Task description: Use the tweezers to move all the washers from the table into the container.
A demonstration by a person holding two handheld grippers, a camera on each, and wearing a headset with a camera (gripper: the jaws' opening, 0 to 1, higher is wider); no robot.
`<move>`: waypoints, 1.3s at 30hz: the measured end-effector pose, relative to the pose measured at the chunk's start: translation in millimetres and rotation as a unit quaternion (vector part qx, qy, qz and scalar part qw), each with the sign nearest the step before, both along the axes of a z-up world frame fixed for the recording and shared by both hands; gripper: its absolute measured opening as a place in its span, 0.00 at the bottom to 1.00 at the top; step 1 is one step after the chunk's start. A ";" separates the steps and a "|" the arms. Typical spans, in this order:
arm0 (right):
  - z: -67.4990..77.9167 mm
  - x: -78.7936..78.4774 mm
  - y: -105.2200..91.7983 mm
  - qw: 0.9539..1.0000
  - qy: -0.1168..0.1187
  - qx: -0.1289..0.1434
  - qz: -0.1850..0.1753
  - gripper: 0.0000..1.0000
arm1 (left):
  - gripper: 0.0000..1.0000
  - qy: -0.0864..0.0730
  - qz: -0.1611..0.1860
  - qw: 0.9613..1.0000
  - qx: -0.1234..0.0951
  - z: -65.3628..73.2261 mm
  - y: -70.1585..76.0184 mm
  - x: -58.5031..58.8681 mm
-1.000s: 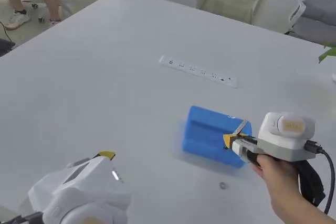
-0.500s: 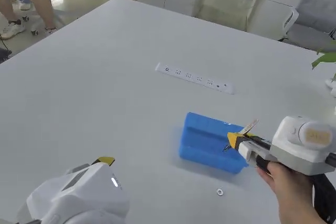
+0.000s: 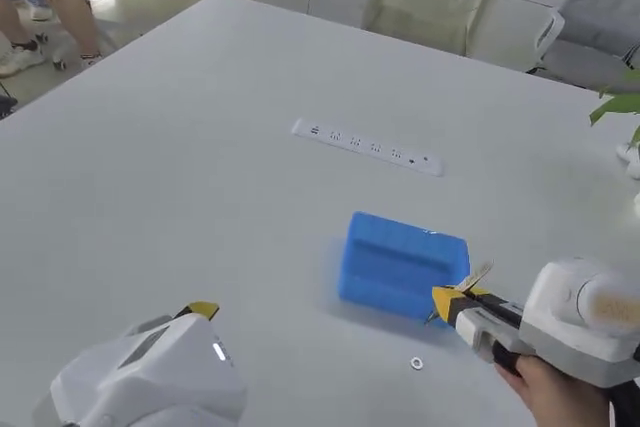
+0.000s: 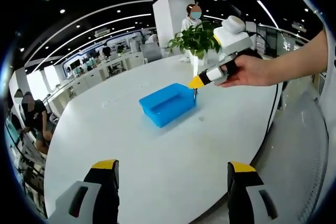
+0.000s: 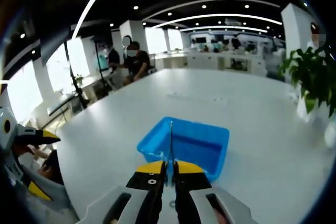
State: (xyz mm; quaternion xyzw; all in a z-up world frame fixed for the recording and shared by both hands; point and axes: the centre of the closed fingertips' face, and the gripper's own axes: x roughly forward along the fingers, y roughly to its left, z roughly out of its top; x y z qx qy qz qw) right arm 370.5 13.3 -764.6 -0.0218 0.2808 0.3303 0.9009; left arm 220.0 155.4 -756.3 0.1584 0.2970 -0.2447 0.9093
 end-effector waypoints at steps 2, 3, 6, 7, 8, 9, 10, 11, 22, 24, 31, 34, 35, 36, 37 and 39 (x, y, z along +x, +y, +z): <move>-6.2 -1.4 -0.4 1.000 0.007 0.000 0.001 0.04 | 0.87 0.002 -0.001 1.000 0.000 -1.2 -0.4 -0.2; -8.6 -2.5 -0.4 1.000 0.008 -0.002 0.002 0.04 | 0.87 0.003 -0.001 1.000 0.001 -1.8 -0.5 -0.3; -16.5 -6.4 -1.6 1.000 0.014 -0.010 0.003 0.03 | 0.86 0.003 -0.001 1.000 0.002 -2.7 -1.0 -0.6; -19.2 -9.6 -1.2 1.000 0.017 -0.012 0.003 0.03 | 0.86 0.004 0.000 1.000 0.001 -2.9 -1.3 -0.9; -20.5 -10.5 -1.4 1.000 0.018 -0.014 0.004 0.03 | 0.86 0.005 0.000 1.000 0.000 -3.1 -1.4 -1.1; -21.8 -11.0 -1.8 1.000 0.018 -0.016 0.004 0.03 | 0.86 0.005 -0.001 1.000 0.001 -3.5 -1.4 -1.3; -27.4 -13.2 -3.7 0.999 0.022 -0.023 0.006 0.03 | 0.86 0.005 -0.001 1.000 0.002 -3.9 -1.5 -1.6; -30.6 -14.7 -4.6 0.999 0.025 -0.025 0.006 0.03 | 0.86 0.006 -0.001 1.000 0.002 -4.5 -1.3 -1.9; -45.0 -12.7 -6.2 0.999 0.046 -0.027 -0.003 0.03 | 0.86 0.008 0.001 1.000 0.002 -5.6 0.5 -3.2; -47.9 -12.5 -3.1 0.998 0.046 -0.032 0.001 0.03 | 0.86 0.010 0.000 1.000 0.002 -6.3 0.0 -3.9; -54.6 -8.6 -5.9 0.998 0.047 -0.040 0.001 0.03 | 0.86 0.012 -0.001 1.000 0.005 -7.1 0.7 -4.4; -54.8 -6.9 -6.7 0.998 0.046 -0.040 0.001 0.03 | 0.86 0.013 -0.001 1.000 0.007 -8.2 1.9 -4.1; -54.9 -6.3 -7.1 0.998 0.046 -0.041 0.000 0.03 | 0.86 0.013 -0.001 1.000 0.008 -8.3 2.1 -3.9; -54.8 -5.9 -7.5 0.998 0.044 -0.043 0.001 0.03 | 0.86 0.013 -0.001 1.000 0.009 -8.2 2.1 -3.8; -54.0 -5.8 -7.5 0.998 0.042 -0.044 0.001 0.03 | 0.86 0.012 -0.001 1.000 0.008 -7.6 1.9 -3.4; -53.7 -5.1 -7.8 0.998 0.042 -0.043 0.001 0.03 | 0.86 0.012 -0.002 1.000 0.006 -6.7 1.2 -2.8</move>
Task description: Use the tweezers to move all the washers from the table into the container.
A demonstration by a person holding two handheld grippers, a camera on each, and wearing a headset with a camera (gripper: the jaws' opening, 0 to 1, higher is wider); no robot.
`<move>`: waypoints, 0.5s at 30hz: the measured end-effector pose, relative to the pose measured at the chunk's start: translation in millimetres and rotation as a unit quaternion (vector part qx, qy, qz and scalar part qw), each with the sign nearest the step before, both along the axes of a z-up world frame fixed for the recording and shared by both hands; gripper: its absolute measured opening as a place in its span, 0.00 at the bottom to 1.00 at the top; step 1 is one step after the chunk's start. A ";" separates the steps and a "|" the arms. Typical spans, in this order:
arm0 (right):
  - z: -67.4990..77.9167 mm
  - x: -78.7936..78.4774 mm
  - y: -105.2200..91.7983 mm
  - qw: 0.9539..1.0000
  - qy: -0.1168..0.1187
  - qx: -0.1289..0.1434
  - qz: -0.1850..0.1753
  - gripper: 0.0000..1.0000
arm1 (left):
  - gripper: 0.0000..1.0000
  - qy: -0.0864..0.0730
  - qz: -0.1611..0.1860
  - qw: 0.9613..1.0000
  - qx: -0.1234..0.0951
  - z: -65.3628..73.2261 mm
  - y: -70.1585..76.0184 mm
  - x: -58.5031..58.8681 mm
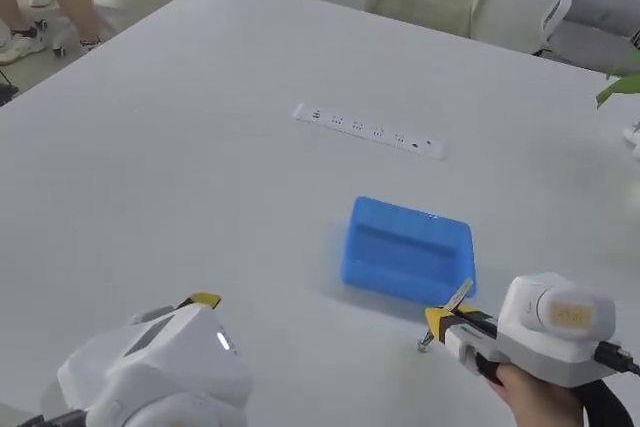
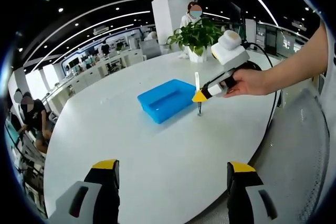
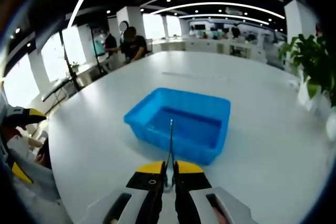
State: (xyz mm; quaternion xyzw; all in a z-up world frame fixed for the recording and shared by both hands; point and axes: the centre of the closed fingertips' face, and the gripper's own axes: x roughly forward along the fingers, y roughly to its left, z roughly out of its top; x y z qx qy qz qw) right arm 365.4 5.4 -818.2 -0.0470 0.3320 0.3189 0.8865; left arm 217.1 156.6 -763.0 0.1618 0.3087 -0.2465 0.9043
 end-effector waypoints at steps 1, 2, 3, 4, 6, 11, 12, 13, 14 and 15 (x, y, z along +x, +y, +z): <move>0.0 0.5 -0.5 1.000 -0.001 -0.001 0.000 0.03 | 0.86 0.000 -0.001 1.000 0.001 0.2 -0.4 0.2; -0.2 1.3 -1.3 1.000 -0.003 -0.003 0.000 0.03 | 0.86 0.000 -0.002 1.000 0.003 0.2 -0.4 0.3; -0.5 2.4 -2.0 1.000 -0.003 -0.002 0.000 0.03 | 0.86 0.000 -0.003 1.000 0.004 -0.1 -0.3 0.3; -0.9 3.4 -2.4 1.000 -0.002 0.000 0.000 0.04 | 0.86 0.000 -0.003 1.000 0.004 -0.2 -0.3 0.4; -4.4 3.9 -3.6 1.000 0.003 -0.001 -0.001 0.04 | 0.86 0.001 -0.003 1.000 0.004 -0.4 -0.5 0.2; -5.7 4.5 -4.9 1.000 0.004 0.006 -0.007 0.03 | 0.85 0.001 -0.004 1.000 0.006 -0.6 -0.2 -0.3; -5.6 4.1 -4.9 1.000 0.002 0.004 -0.006 0.03 | 0.85 0.001 -0.004 1.000 0.006 -0.8 -0.3 -0.3; -5.8 4.3 -5.0 1.000 0.001 0.005 -0.006 0.03 | 0.85 0.001 -0.004 1.000 0.006 -1.1 -0.4 -0.3; -6.5 4.7 -5.5 1.000 0.000 0.004 -0.005 0.03 | 0.85 0.001 -0.004 1.000 0.007 -1.5 -0.5 -0.4; -6.1 3.8 -5.2 1.000 -0.002 0.003 -0.003 0.03 | 0.85 0.001 -0.005 1.000 0.008 -1.6 -0.7 -0.4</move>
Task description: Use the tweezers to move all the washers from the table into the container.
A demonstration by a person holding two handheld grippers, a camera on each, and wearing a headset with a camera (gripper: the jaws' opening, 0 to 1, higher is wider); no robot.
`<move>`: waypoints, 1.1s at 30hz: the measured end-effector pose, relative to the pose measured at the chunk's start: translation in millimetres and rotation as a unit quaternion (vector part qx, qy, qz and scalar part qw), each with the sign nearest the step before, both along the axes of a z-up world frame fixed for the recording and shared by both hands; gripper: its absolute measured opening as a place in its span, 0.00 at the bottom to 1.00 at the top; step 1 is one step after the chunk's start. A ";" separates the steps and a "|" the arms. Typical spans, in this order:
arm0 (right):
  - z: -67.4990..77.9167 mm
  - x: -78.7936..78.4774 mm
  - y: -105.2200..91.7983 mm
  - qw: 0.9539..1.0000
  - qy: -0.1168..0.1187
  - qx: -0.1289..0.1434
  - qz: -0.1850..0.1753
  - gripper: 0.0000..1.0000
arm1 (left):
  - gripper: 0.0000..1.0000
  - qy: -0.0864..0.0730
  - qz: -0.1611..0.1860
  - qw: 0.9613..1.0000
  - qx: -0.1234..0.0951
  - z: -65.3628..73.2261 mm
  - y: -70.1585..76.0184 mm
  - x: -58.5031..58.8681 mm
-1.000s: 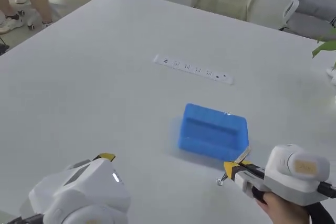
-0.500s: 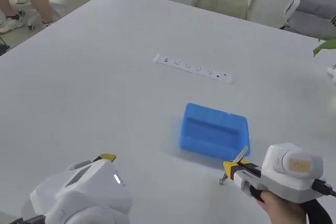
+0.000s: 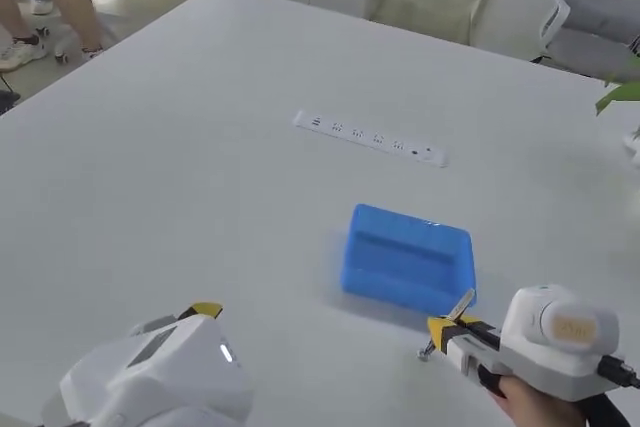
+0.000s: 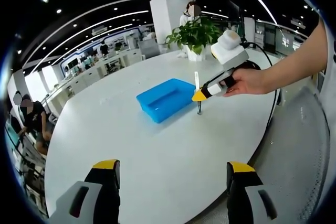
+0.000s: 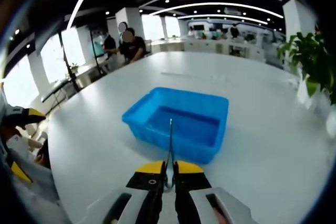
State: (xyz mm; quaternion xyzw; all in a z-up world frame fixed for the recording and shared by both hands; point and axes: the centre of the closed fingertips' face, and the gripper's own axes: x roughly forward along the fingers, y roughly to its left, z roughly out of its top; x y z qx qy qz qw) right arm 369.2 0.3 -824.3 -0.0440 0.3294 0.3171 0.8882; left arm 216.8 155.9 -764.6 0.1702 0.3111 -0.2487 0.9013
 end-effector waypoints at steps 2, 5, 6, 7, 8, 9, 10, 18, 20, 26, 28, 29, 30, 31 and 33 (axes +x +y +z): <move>0.9 -2.6 1.3 1.000 -0.004 -0.005 0.005 0.03 | 0.85 -0.001 -0.001 1.000 0.000 0.2 -0.9 0.1; 0.8 -4.4 2.2 1.000 -0.007 -0.011 0.011 0.03 | 0.85 -0.002 -0.001 1.000 -0.002 0.5 -1.9 0.3; 1.3 -4.9 2.9 1.000 -0.008 -0.013 0.011 0.03 | 0.85 -0.002 -0.001 1.000 -0.003 0.3 -2.1 0.4; 1.4 -4.9 3.3 1.000 -0.006 -0.014 0.012 0.03 | 0.85 -0.001 -0.001 1.000 -0.004 0.0 -2.3 0.3; 1.6 -4.8 3.7 1.000 -0.004 -0.014 0.013 0.03 | 0.85 -0.001 -0.001 1.000 -0.005 -0.2 -2.4 0.3; 2.0 -5.0 4.2 1.000 -0.003 -0.015 0.013 0.03 | 0.85 -0.001 -0.001 1.000 -0.005 -0.3 -2.4 0.2; 1.8 -4.3 4.1 1.000 -0.001 -0.016 0.013 0.03 | 0.85 -0.001 -0.002 1.000 -0.004 -0.5 -2.3 0.0; 2.5 -5.4 5.3 1.000 0.017 -0.014 0.010 0.03 | 0.85 -0.003 0.004 1.000 -0.004 -0.3 3.2 1.4; 6.2 -5.9 6.9 1.000 0.014 -0.014 0.012 0.03 | 0.84 -0.004 0.002 1.000 -0.002 -0.6 3.9 1.4; 23.5 -2.3 10.8 1.000 0.008 0.006 0.016 0.03 | 0.84 -0.005 -0.001 1.000 -0.001 -0.5 1.6 1.6; 31.8 1.3 12.4 1.000 0.003 0.011 0.021 0.03 | 0.84 -0.006 -0.003 1.000 0.000 0.3 -0.3 1.8; 35.3 2.7 13.1 1.000 -0.001 0.013 0.022 0.03 | 0.84 -0.007 -0.004 1.000 -0.001 0.7 -1.2 1.9; 38.0 5.2 13.0 1.000 -0.004 0.015 0.023 0.03 | 0.84 -0.007 -0.005 1.000 -0.002 1.0 -2.3 1.9; 42.4 9.0 12.9 1.000 -0.009 0.019 0.023 0.03 | 0.84 -0.007 -0.006 1.000 -0.002 1.2 -2.8 1.9; 50.2 10.8 15.0 0.999 -0.014 0.026 0.022 0.03 | 0.84 -0.009 -0.009 1.000 0.000 1.7 -3.6 2.0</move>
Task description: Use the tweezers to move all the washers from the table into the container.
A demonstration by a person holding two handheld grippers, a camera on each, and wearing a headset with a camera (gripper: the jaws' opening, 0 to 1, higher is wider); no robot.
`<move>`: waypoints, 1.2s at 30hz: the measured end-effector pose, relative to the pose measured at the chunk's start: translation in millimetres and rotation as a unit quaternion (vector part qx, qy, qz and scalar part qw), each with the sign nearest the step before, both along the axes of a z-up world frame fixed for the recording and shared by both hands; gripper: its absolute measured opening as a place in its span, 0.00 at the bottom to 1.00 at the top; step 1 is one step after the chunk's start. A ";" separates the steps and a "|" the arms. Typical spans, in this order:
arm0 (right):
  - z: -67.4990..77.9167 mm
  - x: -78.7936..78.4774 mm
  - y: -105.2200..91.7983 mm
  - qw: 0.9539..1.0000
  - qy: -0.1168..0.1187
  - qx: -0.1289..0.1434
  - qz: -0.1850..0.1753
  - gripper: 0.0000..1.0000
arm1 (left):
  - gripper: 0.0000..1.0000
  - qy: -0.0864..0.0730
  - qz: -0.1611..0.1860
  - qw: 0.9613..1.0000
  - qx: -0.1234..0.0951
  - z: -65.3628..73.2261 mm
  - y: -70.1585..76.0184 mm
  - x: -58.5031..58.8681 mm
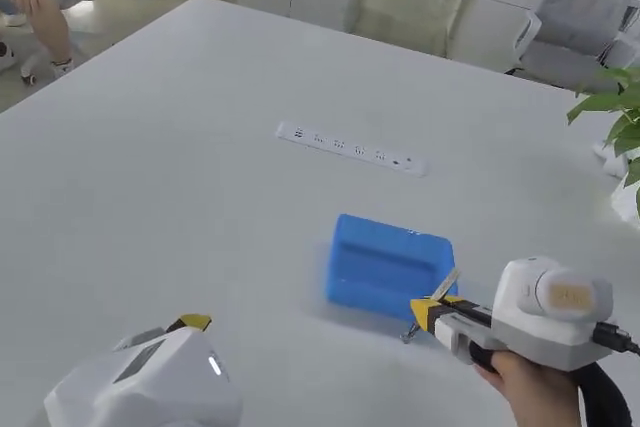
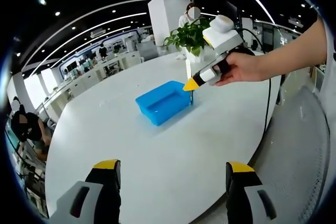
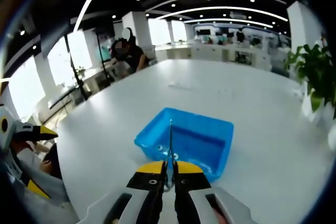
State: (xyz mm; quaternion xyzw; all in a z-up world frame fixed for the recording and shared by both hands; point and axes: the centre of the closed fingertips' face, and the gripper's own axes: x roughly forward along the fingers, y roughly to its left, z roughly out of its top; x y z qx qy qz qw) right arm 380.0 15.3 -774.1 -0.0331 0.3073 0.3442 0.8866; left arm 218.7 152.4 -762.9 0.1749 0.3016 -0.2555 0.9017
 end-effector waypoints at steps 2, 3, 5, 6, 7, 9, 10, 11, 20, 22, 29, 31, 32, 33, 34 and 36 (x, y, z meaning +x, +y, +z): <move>9.6 1.0 3.6 1.000 -0.007 0.009 -0.001 0.03 | 0.84 0.000 -0.002 1.000 0.002 0.2 -0.2 -0.1; 12.6 1.2 4.9 1.000 -0.009 0.011 0.000 0.03 | 0.84 -0.001 -0.002 1.000 0.003 0.6 0.2 0.1; 18.8 1.1 8.4 1.000 -0.015 0.013 0.004 0.03 | 0.84 -0.001 -0.001 1.000 0.003 1.1 0.8 0.3; 21.2 2.7 9.4 1.000 -0.020 0.011 0.007 0.03 | 0.84 -0.002 0.000 1.000 0.003 1.6 1.4 0.5; 22.5 4.0 9.9 1.000 -0.023 0.010 0.009 0.03 | 0.84 -0.002 0.001 1.000 0.003 2.0 1.9 0.6; 26.2 9.2 10.1 0.999 -0.029 0.009 0.010 0.03 | 0.83 -0.002 0.004 1.000 0.001 2.5 3.5 0.8; 28.3 13.3 9.9 0.999 -0.032 0.010 0.008 0.03 | 0.83 -0.001 0.005 1.000 0.001 2.5 4.2 0.8; 28.6 18.2 8.8 0.999 -0.034 0.011 0.005 0.03 | 0.83 -0.001 0.006 1.000 0.001 2.5 5.2 0.8; 25.4 47.8 8.5 0.999 -0.046 0.000 -0.008 0.03 | 0.82 -0.001 0.011 1.000 0.013 2.7 13.7 3.4; 20.1 50.6 8.9 0.999 -0.043 -0.003 -0.012 0.03 | 0.82 -0.001 0.011 1.000 0.016 2.6 14.7 3.6; -6.0 56.6 11.4 0.999 -0.031 -0.035 -0.001 0.03 | 0.81 0.006 0.008 1.000 0.015 0.7 14.2 3.5; -11.9 58.1 10.4 0.999 -0.024 -0.037 -0.001 0.03 | 0.81 0.008 0.008 1.000 0.016 0.2 13.6 3.9; -15.8 58.6 10.2 0.999 -0.019 -0.037 -0.002 0.03 | 0.81 0.008 0.009 1.000 0.016 -0.1 13.2 4.2; -18.9 60.7 11.3 0.999 -0.017 -0.036 -0.002 0.03 | 0.81 0.009 0.009 1.000 0.016 -0.4 13.0 4.4; -22.4 61.9 11.8 0.999 -0.012 -0.036 -0.004 0.03 | 0.80 0.010 0.009 1.000 0.016 -1.3 12.9 4.6; -26.1 61.8 11.3 0.999 -0.008 -0.035 -0.006 0.03 | 0.80 0.011 0.009 1.000 0.017 -1.8 12.8 4.7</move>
